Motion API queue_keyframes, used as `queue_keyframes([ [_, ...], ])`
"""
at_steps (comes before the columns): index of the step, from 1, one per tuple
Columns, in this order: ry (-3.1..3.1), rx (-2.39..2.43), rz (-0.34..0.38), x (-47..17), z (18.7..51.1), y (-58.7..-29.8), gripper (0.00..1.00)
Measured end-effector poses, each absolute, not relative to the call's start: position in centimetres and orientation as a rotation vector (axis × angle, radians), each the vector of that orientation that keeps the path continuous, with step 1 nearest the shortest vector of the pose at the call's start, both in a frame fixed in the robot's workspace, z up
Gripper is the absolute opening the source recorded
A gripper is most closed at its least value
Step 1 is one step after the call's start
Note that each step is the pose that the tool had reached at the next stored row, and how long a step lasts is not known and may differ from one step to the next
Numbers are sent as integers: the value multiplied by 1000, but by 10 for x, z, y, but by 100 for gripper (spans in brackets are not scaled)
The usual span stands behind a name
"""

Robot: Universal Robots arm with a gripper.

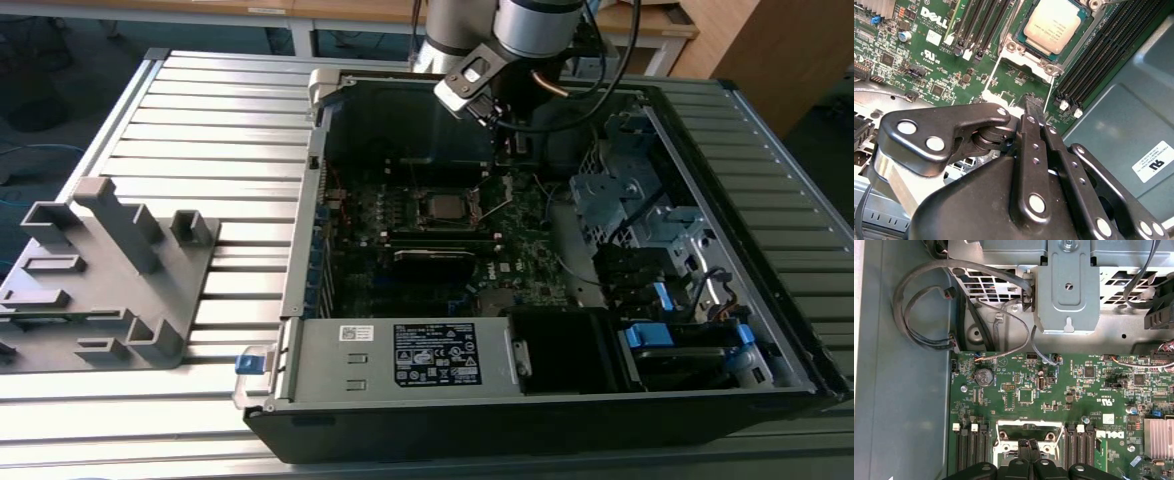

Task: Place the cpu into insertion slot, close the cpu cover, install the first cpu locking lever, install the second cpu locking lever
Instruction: 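Close the cpu cover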

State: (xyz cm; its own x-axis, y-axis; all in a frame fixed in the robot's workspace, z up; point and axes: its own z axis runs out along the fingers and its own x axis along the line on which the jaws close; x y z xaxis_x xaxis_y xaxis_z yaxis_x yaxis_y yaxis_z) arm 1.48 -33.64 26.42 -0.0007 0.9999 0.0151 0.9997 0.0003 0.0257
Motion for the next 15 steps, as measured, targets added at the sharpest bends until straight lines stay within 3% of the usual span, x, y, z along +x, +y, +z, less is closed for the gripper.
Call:
queue_keyframes([
  [15, 2218, 2217, 48, 33, 264, -336, 11],
])
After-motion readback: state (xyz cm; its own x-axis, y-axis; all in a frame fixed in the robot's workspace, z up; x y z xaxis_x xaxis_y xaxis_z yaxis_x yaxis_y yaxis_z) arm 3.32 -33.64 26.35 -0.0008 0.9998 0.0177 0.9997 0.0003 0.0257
